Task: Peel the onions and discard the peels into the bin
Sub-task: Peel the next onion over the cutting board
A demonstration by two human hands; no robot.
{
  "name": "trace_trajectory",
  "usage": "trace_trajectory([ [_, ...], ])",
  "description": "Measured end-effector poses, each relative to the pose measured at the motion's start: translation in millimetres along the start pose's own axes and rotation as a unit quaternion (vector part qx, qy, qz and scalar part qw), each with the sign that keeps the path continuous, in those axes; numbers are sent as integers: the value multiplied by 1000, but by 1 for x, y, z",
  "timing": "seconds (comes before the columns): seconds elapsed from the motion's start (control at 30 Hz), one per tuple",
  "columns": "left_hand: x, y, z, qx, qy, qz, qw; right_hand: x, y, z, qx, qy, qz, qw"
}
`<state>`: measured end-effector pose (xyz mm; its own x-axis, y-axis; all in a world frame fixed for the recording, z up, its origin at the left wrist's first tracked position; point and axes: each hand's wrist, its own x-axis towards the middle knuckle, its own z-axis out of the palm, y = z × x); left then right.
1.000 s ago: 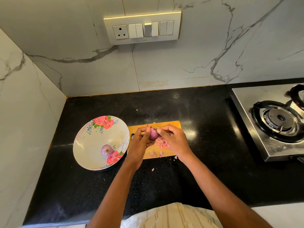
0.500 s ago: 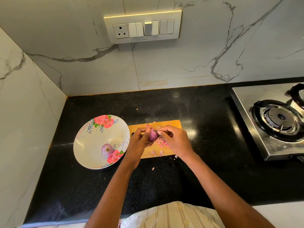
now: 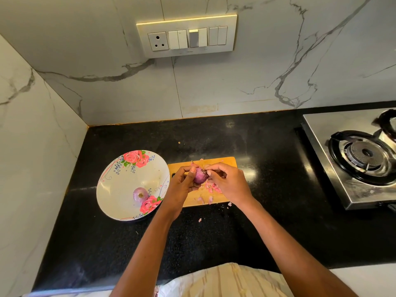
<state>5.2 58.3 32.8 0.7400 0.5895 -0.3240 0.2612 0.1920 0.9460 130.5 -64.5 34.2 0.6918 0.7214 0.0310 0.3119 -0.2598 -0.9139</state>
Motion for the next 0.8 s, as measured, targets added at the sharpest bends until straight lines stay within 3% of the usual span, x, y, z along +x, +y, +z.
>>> trace_trajectory([
  [0.33, -4, 5, 3, -78, 10, -34, 996, 2, 8, 2, 3, -24, 46, 999],
  [0.6, -1, 11, 5, -32, 5, 0, 999, 8, -1, 12, 198, 23, 184, 962],
  [0.8, -4, 12, 8, -57, 7, 6, 998, 14, -4, 8, 134, 46, 176, 974],
])
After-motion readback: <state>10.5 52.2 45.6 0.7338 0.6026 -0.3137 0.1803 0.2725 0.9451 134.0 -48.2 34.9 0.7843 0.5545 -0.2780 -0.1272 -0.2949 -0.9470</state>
